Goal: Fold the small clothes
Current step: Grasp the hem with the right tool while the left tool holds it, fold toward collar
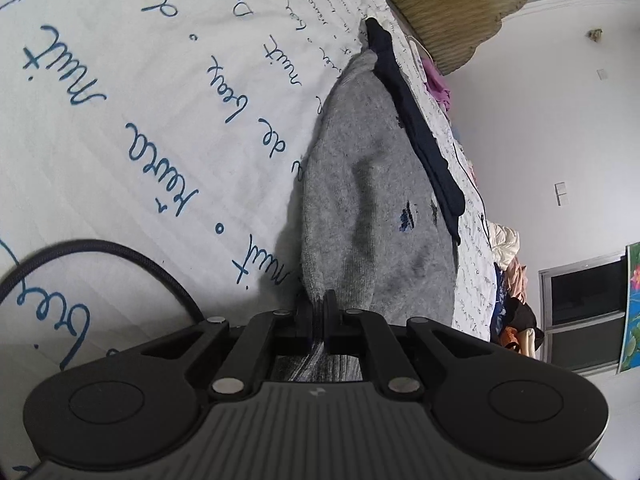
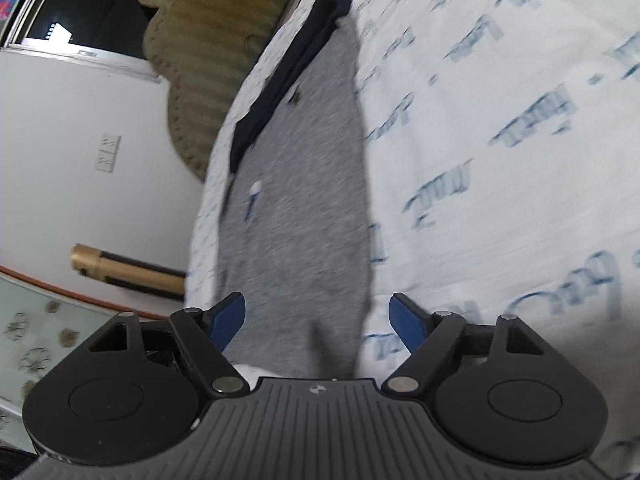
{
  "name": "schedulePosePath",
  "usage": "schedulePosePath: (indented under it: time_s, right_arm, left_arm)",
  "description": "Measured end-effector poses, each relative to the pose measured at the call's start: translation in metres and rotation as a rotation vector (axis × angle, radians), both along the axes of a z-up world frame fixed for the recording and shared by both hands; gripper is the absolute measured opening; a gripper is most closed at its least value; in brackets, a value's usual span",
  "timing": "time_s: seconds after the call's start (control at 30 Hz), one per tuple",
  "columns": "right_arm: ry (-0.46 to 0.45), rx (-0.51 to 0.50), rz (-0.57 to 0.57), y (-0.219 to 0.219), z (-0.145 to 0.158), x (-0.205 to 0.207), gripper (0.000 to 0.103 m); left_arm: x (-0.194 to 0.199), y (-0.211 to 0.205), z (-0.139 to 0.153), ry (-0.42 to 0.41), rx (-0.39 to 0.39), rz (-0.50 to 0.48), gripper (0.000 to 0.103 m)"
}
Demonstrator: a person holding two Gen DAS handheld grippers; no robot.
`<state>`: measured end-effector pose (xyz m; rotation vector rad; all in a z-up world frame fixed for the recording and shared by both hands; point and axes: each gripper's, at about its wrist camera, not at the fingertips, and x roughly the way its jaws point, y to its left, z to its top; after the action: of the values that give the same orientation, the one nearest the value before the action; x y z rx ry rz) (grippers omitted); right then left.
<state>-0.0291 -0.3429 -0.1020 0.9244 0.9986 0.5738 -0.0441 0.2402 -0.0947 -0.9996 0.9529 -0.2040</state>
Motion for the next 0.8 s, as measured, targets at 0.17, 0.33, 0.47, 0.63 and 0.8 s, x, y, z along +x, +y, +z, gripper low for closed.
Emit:
schedulePosePath:
  time_s: [0.17, 0.33, 0.47, 0.63, 0.8]
  right_arm:
    - [0.047, 0.005, -0.005, 0.014, -0.015, 0.006, 0.033]
    - [0.040, 0.009, 0.012, 0.027, -0.027, -0.001, 0.006]
    - [-0.018, -0.003, 0.001, 0.014, -0.003, -0.003, 0.008]
    - [-0.055, -0.120, -0.021, -0.027, 0.024, -0.007, 0.007]
    - [0.008, -0.123, -0.014, -0.025, -0.010, -0.008, 0.007]
  left_arm:
    - [0.001, 0.001, -0.003, 0.021, 0.002, 0.004, 0.004]
    - [0.002, -0.001, -0.008, 0.011, 0.033, -0.005, 0.005]
    - [-0.001, -0.004, 0.006, 0.000, 0.068, 0.023, 0.004]
    - [-0.005, 0.000, 0.022, -0.004, 0.184, 0.007, 0.004]
    - [-0.007, 0.007, 0.010, 0.017, 0.162, 0.027, 0.004]
